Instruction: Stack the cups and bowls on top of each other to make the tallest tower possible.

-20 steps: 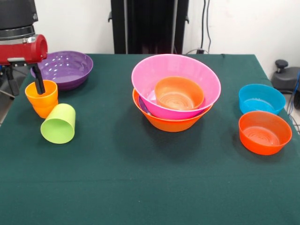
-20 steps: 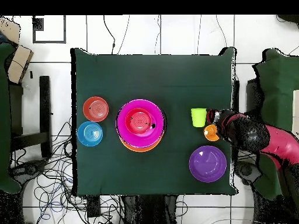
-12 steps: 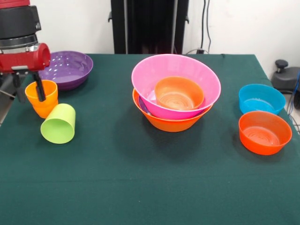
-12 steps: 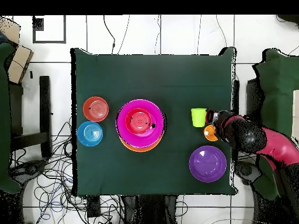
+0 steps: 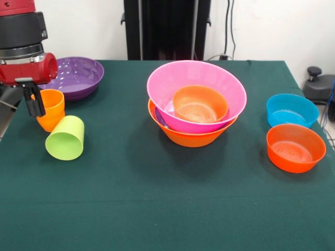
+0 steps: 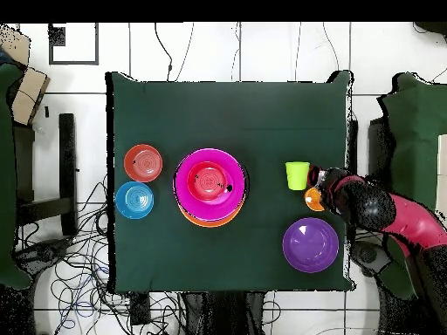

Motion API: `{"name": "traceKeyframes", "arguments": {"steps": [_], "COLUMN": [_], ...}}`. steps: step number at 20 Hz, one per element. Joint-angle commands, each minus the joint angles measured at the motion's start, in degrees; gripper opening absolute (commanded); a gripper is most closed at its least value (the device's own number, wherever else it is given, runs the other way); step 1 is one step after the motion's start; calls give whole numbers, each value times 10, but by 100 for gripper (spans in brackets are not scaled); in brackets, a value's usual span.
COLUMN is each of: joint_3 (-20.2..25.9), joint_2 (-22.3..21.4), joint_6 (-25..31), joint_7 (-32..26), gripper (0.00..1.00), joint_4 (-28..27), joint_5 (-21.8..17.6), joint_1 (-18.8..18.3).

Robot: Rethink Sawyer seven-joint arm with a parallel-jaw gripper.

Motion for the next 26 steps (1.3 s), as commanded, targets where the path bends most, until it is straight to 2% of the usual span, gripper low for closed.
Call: {"name": "traceKeyframes", "arguments": {"steps": [1, 8, 9, 19, 23, 26], "joint_3": [-35, -46, -45, -46, -32, -20], "joint_2": [8, -18, -20, -24, -17, -49], "joint_6": [-10, -1, -2, 20, 36, 66], "joint_7": [1, 13, 11, 5, -28, -47], "gripper": [0, 0, 100, 100, 100, 100], "joint_4": [4, 14, 17, 25, 39, 78], "joint_5": [-41, -36, -34, -22, -22, -6], "joint_1": [26, 39, 39, 35, 13, -11]}}
